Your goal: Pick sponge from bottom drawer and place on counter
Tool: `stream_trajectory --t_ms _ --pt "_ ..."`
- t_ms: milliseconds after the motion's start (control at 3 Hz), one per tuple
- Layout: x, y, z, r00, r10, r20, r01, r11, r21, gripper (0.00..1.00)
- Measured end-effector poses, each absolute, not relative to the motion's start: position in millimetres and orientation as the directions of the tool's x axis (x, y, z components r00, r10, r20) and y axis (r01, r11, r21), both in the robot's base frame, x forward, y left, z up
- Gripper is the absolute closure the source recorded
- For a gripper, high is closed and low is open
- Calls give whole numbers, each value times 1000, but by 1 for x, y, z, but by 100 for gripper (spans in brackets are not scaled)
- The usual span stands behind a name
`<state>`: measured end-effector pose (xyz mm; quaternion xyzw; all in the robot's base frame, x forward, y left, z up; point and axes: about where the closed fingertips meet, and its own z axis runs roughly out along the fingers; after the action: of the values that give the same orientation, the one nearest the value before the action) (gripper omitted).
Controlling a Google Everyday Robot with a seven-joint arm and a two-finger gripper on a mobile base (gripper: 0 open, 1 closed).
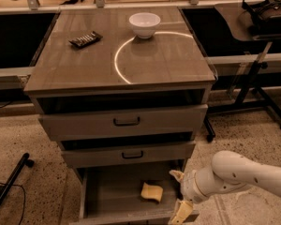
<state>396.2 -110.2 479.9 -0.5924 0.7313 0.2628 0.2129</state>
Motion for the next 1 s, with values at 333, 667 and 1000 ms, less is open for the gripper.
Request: stream_trajectory --t_ms 333,667,1000 --pt "406 -114 455 -232 -754 -615 -973 184 142 0" --pt "413 -116 422 -257 -746 -614 -966 199 163 0" --pt "433 -111 332 -284 -712 -642 -959 212 188 0"
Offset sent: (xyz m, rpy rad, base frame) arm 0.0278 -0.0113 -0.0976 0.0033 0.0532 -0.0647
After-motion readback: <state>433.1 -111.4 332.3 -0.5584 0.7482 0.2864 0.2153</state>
